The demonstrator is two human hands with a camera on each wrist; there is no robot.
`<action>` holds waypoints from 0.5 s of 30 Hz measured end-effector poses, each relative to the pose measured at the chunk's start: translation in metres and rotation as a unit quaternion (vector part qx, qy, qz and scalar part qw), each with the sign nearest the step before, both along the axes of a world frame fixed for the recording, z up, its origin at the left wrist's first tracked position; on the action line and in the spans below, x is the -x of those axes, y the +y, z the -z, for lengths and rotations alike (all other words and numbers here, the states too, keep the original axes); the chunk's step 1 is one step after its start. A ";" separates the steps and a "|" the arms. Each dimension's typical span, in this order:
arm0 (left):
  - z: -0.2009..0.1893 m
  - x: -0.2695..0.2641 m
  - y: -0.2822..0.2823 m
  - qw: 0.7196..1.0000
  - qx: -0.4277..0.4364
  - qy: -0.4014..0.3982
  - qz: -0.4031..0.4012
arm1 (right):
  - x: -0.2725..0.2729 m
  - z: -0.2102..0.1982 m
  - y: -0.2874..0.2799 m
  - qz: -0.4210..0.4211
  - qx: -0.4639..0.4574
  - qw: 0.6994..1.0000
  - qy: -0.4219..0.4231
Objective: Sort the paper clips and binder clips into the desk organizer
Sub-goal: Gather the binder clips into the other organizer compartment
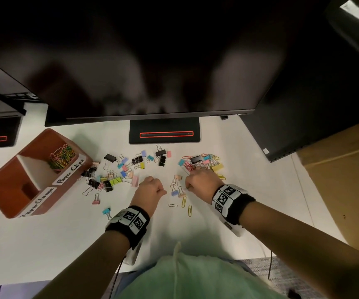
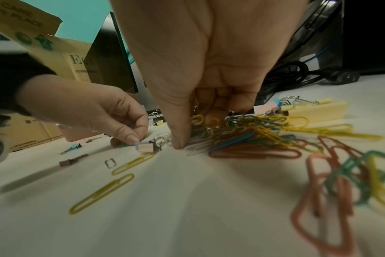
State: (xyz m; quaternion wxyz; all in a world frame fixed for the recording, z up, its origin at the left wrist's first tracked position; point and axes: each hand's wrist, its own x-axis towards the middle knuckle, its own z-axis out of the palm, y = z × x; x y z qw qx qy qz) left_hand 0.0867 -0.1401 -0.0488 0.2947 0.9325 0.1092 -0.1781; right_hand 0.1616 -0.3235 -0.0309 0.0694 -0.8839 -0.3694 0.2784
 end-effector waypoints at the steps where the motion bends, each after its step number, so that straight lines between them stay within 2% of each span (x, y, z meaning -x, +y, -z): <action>1: 0.001 0.001 -0.001 1.000 -0.007 0.000 0.008 | 0.000 0.000 0.000 -0.006 0.001 1.000 -0.004; 3: 0.000 0.002 -0.003 0.999 -0.013 -0.002 0.033 | 0.000 0.000 -0.003 -0.016 -0.009 1.000 -0.007; 7: -0.009 0.009 -0.006 0.993 0.051 -0.014 0.107 | 0.003 -0.005 -0.016 -0.018 -0.086 0.996 0.019; 9: -0.011 0.014 -0.009 0.989 0.053 -0.009 0.141 | 0.009 -0.005 -0.024 -0.021 -0.110 0.993 0.041; 11: -0.009 0.017 -0.013 0.988 0.026 0.006 0.151 | 0.017 -0.003 -0.028 -0.036 -0.106 0.992 0.066; 15: -0.002 0.017 -0.016 0.991 0.012 -0.018 0.134 | 0.032 -0.001 -0.026 -0.078 -0.081 0.991 0.075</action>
